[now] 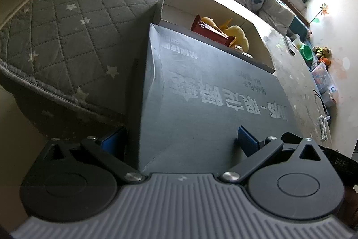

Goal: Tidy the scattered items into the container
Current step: 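Push the dark grey lid forward over the white box with both grippers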

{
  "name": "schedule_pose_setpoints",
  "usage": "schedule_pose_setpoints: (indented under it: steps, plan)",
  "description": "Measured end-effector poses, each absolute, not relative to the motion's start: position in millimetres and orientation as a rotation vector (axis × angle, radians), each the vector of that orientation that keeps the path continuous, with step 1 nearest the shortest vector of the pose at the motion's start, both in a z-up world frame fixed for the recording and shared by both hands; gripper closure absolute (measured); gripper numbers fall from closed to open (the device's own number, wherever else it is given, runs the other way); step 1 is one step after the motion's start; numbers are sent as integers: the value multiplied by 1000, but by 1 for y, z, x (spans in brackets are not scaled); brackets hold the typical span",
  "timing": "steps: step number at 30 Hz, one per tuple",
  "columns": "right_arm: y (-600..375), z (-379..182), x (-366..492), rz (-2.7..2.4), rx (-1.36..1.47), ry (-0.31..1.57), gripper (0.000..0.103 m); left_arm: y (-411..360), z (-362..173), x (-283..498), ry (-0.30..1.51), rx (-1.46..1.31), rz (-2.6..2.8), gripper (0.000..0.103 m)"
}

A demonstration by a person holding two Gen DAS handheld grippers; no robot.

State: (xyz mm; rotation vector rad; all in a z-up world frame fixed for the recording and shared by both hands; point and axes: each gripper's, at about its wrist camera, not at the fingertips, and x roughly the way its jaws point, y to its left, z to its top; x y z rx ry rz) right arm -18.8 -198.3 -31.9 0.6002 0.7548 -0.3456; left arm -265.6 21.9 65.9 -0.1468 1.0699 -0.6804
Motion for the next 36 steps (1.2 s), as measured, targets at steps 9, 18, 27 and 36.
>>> schedule_pose_setpoints:
  steps: [9, 18, 27, 36]
  plan:
    - [-202, -36, -11, -342, 584, 782, 0, 19, 59, -260, 1134, -143, -667, 0]
    - [-207, -43, -10, -360, 583, 803, 0, 10, 50, -255, 1177, -124, -672, 0]
    - [-209, -48, -7, -357, 576, 826, 0, 2, 43, -252, 1213, -109, -673, 0]
    - [-213, -46, -4, -347, 572, 836, 0, 0, 42, -245, 1247, -96, -682, 0]
